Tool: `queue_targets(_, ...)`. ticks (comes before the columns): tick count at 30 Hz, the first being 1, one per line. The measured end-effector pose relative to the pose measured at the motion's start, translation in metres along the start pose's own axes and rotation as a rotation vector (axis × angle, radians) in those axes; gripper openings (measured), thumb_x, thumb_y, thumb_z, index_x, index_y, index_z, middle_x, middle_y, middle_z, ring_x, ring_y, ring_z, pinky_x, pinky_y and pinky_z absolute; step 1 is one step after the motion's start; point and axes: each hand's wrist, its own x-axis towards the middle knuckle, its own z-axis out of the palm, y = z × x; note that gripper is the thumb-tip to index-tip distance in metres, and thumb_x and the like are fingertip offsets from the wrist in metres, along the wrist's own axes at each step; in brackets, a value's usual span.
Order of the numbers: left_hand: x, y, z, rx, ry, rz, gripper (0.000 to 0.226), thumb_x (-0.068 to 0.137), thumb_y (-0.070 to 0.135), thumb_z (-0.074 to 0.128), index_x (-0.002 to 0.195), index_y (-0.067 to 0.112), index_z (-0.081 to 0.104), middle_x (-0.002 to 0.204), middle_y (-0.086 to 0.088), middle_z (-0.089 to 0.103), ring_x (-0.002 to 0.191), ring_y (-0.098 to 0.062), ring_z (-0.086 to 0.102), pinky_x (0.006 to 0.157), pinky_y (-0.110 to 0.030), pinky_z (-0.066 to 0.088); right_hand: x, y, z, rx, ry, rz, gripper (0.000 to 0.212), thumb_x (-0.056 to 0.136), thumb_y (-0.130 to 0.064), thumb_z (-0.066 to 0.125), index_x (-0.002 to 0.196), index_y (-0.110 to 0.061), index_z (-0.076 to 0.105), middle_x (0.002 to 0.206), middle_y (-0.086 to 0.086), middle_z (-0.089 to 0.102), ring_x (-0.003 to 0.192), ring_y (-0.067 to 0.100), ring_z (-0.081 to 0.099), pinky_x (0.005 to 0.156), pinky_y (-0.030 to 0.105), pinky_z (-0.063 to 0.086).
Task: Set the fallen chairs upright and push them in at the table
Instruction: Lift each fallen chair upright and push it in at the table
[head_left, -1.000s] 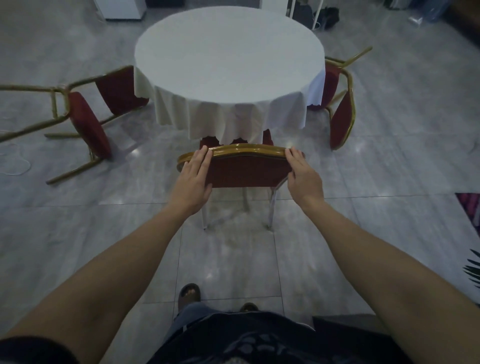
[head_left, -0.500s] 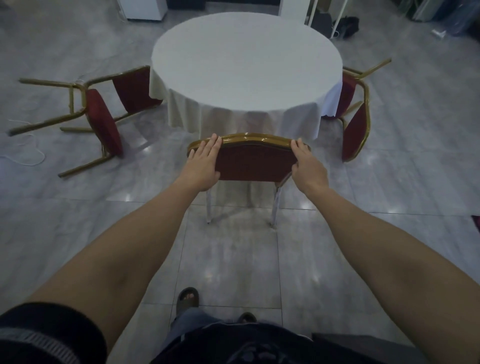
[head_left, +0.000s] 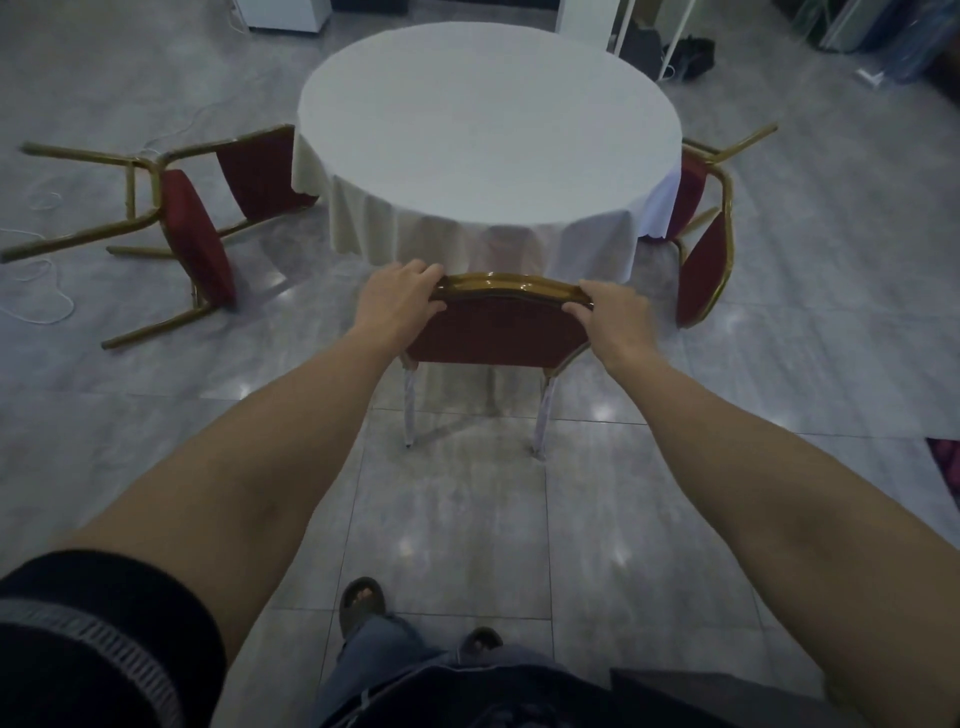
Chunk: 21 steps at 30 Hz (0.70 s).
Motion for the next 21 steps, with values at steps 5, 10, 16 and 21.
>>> queue_targets(5, 0.004, 0.001, 0.004, 0.04, -0.02, -0.038, 0.033, 0.093, 0.039, 0.054, 0.117, 0.017, 0.057, 0.108, -0.008, 0.063, 0.099, -0.031, 0.06, 0.079, -0.041, 0.049, 0.003, -0.01, 0.005, -0.123, 0.051, 0.051, 0.033, 0.09, -0.046, 0.06, 0.101, -0.015, 0.067, 0.097, 0.007, 0.064, 0.087, 0.03, 0.063, 0.063, 0.031, 0.036)
queue_targets(10, 0.006, -0.014, 0.0, 0.014, -0.095, -0.05, 0.028, 0.097, 0.037, 0.046, 0.11, 0.014, 0.055, 0.105, -0.01, 0.061, 0.095, -0.033, 0.061, 0.076, -0.045, 0.052, 0.002, -0.021, 0.015, -0.154, 0.06, 0.056, 0.039, 0.09, -0.05, 0.056, 0.102, -0.013, 0.063, 0.099, 0.007, 0.06, 0.085, 0.029, 0.061, 0.064, 0.034, 0.043)
queue_targets(16, 0.001, -0.025, 0.002, -0.002, -0.087, -0.102, 0.029, 0.098, 0.035, 0.043, 0.118, 0.016, 0.053, 0.115, -0.009, 0.059, 0.103, -0.033, 0.058, 0.075, -0.042, 0.05, 0.001, -0.031, 0.02, -0.127, 0.045, 0.056, 0.039, 0.09, -0.051, 0.056, 0.104, -0.016, 0.063, 0.1, 0.005, 0.061, 0.084, 0.029, 0.061, 0.062, 0.03, 0.035)
queue_targets(21, 0.004, -0.017, 0.005, -0.037, -0.118, -0.098, 0.029, 0.098, 0.035, 0.043, 0.118, 0.015, 0.052, 0.114, -0.012, 0.057, 0.104, -0.033, 0.056, 0.081, -0.047, 0.051, 0.005, -0.013, 0.019, -0.132, 0.048, 0.001, 0.037, 0.091, -0.052, 0.053, 0.104, -0.018, 0.063, 0.097, 0.003, 0.063, 0.084, 0.026, 0.062, 0.061, 0.031, 0.041)
